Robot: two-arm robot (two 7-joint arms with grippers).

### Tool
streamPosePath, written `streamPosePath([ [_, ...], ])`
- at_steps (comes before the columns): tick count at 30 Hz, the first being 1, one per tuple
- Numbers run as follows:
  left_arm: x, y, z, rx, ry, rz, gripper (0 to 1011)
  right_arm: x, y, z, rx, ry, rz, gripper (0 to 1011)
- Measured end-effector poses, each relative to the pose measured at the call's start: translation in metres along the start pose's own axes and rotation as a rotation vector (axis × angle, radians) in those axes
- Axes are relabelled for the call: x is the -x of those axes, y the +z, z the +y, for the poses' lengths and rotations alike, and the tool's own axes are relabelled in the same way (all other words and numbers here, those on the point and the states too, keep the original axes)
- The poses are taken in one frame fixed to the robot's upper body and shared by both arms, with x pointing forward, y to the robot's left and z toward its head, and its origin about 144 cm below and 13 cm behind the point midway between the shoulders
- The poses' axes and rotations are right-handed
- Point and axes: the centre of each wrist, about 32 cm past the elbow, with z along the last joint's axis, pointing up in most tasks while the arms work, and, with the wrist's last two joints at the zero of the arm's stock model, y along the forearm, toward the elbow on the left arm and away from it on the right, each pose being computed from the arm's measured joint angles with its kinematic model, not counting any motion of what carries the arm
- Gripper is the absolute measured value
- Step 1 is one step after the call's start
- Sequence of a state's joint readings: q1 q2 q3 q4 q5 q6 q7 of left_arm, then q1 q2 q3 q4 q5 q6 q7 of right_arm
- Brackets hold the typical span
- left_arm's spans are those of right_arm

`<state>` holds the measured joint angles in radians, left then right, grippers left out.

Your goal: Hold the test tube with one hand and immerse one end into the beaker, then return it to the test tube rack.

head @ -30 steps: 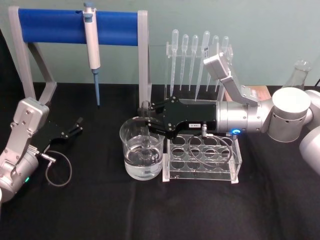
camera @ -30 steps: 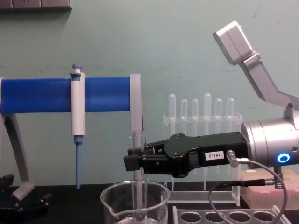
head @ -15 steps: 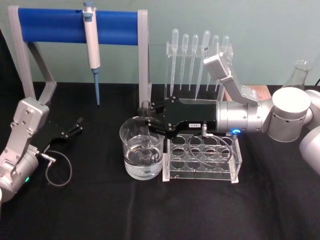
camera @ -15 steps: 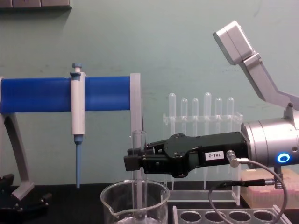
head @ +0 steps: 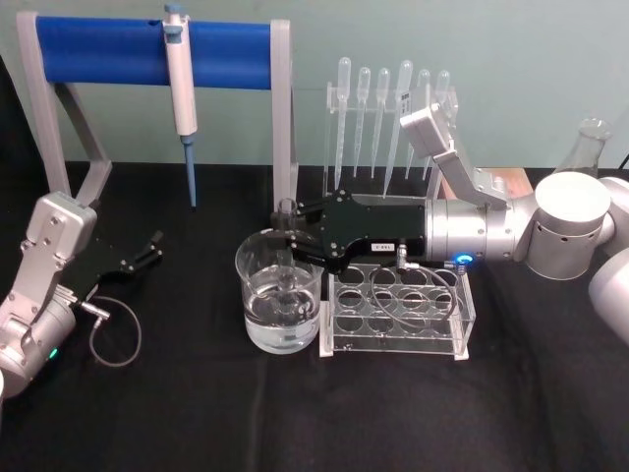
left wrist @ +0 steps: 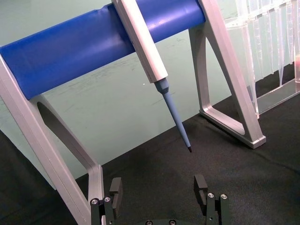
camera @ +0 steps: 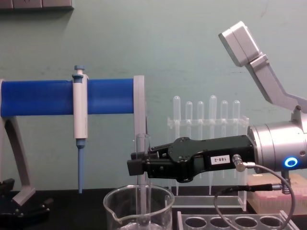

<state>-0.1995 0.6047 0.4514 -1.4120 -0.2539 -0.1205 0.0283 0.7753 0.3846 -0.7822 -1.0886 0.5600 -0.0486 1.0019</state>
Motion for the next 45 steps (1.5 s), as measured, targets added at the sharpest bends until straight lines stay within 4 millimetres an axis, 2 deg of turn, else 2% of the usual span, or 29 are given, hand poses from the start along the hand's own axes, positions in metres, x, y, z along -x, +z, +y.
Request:
streamPosePath([
  [45,0.0,0.0,0.0,0.0,0.0,0.0,1000,0.0,0.0,0.0,0.0,0.0,0.0,236],
])
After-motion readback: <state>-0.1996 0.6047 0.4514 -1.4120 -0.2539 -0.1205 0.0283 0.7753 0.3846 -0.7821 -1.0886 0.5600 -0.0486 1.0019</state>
